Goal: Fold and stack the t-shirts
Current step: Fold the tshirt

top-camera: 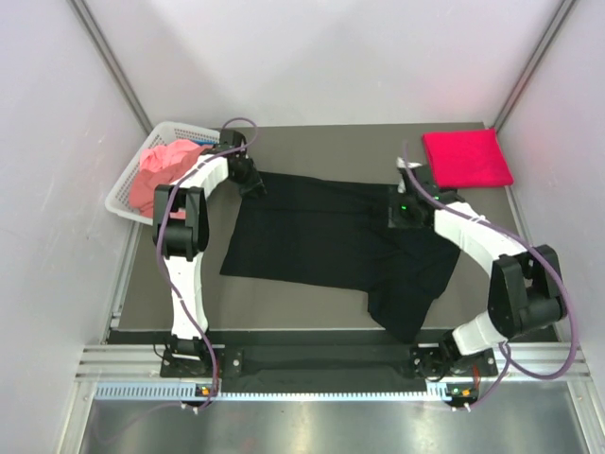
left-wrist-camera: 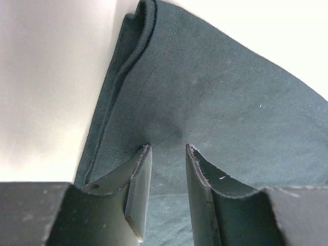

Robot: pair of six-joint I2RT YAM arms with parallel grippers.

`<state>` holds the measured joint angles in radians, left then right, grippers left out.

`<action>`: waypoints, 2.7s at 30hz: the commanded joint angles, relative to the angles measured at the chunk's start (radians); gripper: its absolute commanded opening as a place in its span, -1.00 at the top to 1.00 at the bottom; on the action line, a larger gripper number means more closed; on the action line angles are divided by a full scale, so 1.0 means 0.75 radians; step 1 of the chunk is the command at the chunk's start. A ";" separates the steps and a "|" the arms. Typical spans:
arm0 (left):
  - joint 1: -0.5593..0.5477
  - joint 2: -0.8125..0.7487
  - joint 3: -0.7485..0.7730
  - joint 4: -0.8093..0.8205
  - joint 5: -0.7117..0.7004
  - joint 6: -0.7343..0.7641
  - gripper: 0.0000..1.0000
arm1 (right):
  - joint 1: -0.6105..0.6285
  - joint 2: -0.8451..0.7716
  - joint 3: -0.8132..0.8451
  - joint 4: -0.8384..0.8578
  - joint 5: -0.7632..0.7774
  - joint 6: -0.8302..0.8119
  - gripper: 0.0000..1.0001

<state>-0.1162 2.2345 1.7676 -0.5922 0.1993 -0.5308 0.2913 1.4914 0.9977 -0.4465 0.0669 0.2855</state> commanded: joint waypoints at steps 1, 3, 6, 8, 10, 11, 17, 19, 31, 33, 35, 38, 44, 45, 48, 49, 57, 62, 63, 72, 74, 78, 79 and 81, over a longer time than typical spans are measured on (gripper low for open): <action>0.014 -0.040 0.028 0.006 0.039 0.018 0.23 | 0.125 0.101 0.173 0.135 -0.104 -0.194 0.30; 0.018 -0.030 0.038 0.004 0.041 0.027 0.23 | 0.158 0.214 0.285 0.091 -0.028 -0.184 0.30; 0.020 -0.010 0.042 0.006 0.041 0.035 0.24 | 0.192 0.334 0.393 0.045 0.029 -0.071 0.29; 0.020 -0.007 0.042 0.016 0.055 0.037 0.24 | 0.215 0.372 0.414 0.027 0.076 0.044 0.26; 0.020 -0.009 0.042 0.019 0.041 0.039 0.24 | 0.233 0.408 0.414 0.033 0.095 0.106 0.27; 0.020 -0.008 0.042 0.021 0.035 0.041 0.24 | 0.242 0.427 0.422 0.021 0.121 0.132 0.28; 0.024 0.011 0.059 -0.002 0.000 0.065 0.24 | 0.274 0.531 0.476 -0.082 0.238 0.190 0.36; 0.024 0.017 0.061 -0.012 -0.006 0.070 0.24 | 0.278 0.544 0.468 -0.082 0.240 0.200 0.39; 0.022 0.046 0.075 -0.016 -0.047 0.074 0.24 | 0.280 0.589 0.482 -0.147 0.318 0.231 0.79; 0.024 0.054 0.079 -0.018 -0.049 0.072 0.24 | 0.280 0.572 0.490 -0.167 0.314 0.221 1.00; 0.024 0.060 0.089 -0.022 -0.067 0.076 0.24 | 0.282 0.538 0.510 -0.220 0.310 0.184 1.00; 0.024 0.076 0.106 -0.031 -0.133 0.078 0.24 | 0.285 0.513 0.545 -0.312 0.299 0.078 1.00; 0.024 0.107 0.134 -0.057 -0.200 0.100 0.24 | 0.285 0.446 0.478 -0.403 0.252 -0.094 1.00; 0.024 0.109 0.136 -0.057 -0.206 0.102 0.24 | 0.287 0.439 0.468 -0.401 0.236 -0.111 1.00; 0.024 0.121 0.143 -0.063 -0.225 0.106 0.24 | 0.293 0.425 0.445 -0.393 0.179 -0.139 1.00; 0.024 0.125 0.149 -0.075 -0.231 0.110 0.24 | 0.291 0.423 0.443 -0.393 0.162 -0.152 1.00; 0.024 0.160 0.200 -0.118 -0.253 0.131 0.24 | 0.295 0.402 0.449 -0.397 0.134 -0.190 1.00; 0.024 0.162 0.224 -0.153 -0.278 0.149 0.24 | 0.295 0.404 0.482 -0.448 0.136 -0.250 1.00; 0.024 0.158 0.230 -0.159 -0.272 0.151 0.24 | 0.295 0.411 0.482 -0.448 0.132 -0.254 1.00; 0.004 -0.089 0.167 -0.247 -0.217 0.176 0.20 | 0.295 0.468 0.472 -0.372 0.119 -0.207 1.00; 0.004 -0.169 0.070 -0.233 -0.233 0.147 0.21 | 0.297 0.470 0.472 -0.360 0.109 -0.205 1.00; 0.004 -0.261 -0.117 -0.149 -0.253 0.123 0.23 | 0.295 0.468 0.461 -0.341 0.095 -0.201 1.00; 0.004 -0.277 -0.143 -0.129 -0.256 0.109 0.23 | 0.295 0.464 0.459 -0.339 0.093 -0.203 1.00; 0.004 -0.288 -0.205 -0.102 -0.243 0.094 0.24 | 0.295 0.462 0.457 -0.331 0.089 -0.205 1.00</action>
<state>-0.1165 2.0655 1.6650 -0.7170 0.0315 -0.4381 0.4953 1.8469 1.3331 -0.7185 0.1528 0.1261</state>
